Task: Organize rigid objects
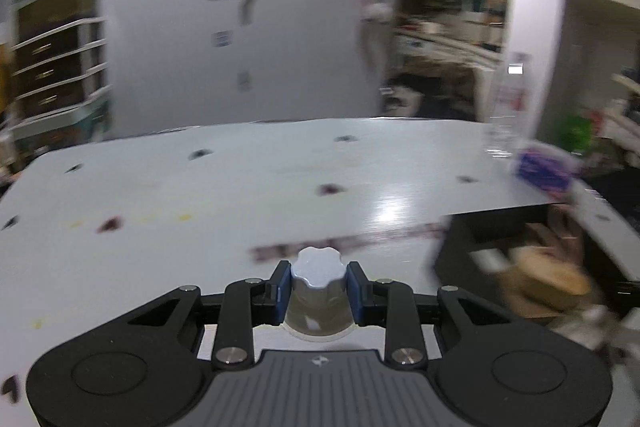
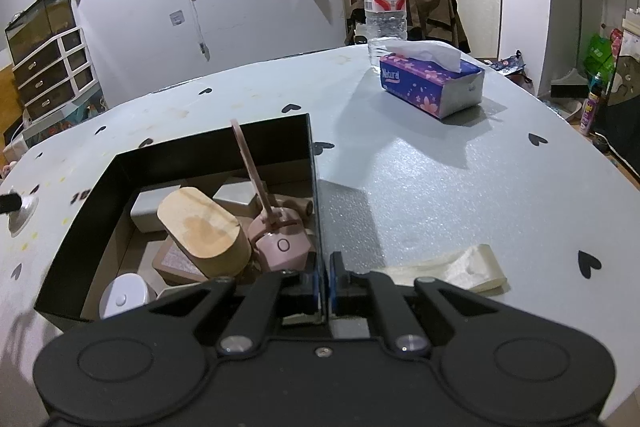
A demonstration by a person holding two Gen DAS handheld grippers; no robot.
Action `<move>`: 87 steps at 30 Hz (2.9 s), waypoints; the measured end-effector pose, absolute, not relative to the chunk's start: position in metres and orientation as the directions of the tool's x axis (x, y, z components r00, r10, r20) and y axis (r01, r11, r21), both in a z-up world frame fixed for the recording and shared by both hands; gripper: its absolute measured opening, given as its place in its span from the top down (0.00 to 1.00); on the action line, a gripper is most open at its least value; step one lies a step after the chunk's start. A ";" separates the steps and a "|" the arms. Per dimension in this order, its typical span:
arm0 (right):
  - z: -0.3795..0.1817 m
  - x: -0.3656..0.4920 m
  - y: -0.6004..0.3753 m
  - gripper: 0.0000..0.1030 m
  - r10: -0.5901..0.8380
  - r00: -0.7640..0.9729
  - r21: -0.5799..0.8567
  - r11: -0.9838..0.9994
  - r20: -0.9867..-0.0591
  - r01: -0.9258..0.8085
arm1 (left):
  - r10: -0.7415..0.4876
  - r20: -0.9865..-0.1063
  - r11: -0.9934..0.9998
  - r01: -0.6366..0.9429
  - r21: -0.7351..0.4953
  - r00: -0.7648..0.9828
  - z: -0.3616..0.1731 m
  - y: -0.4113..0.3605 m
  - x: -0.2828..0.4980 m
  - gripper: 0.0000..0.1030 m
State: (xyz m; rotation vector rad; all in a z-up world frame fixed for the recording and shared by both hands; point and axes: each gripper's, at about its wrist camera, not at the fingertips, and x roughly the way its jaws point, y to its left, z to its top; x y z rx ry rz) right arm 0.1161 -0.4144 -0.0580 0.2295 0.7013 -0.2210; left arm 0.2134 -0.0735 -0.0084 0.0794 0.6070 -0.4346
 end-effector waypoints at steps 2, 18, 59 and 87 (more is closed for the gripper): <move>-0.058 0.116 -0.414 0.95 -0.122 0.743 0.135 0.952 -0.658 0.276 | -0.426 -0.556 0.877 0.477 -0.059 0.714 -0.002 -0.090 0.206 0.70; -0.058 0.116 -0.415 0.95 -0.119 0.744 0.137 0.952 -0.658 0.273 | -0.550 -0.606 0.747 0.663 -0.048 0.575 -0.007 -0.183 0.204 0.70; -0.059 0.116 -0.416 0.94 -0.108 0.749 0.146 0.953 -0.654 0.265 | -0.543 -0.644 0.737 0.673 -0.058 0.539 -0.006 -0.187 0.188 0.26; -0.006 0.059 -0.393 0.33 -0.120 0.871 0.083 0.980 -0.477 0.181 | -0.459 -0.527 0.866 0.492 -0.086 0.715 0.009 -0.136 0.120 0.00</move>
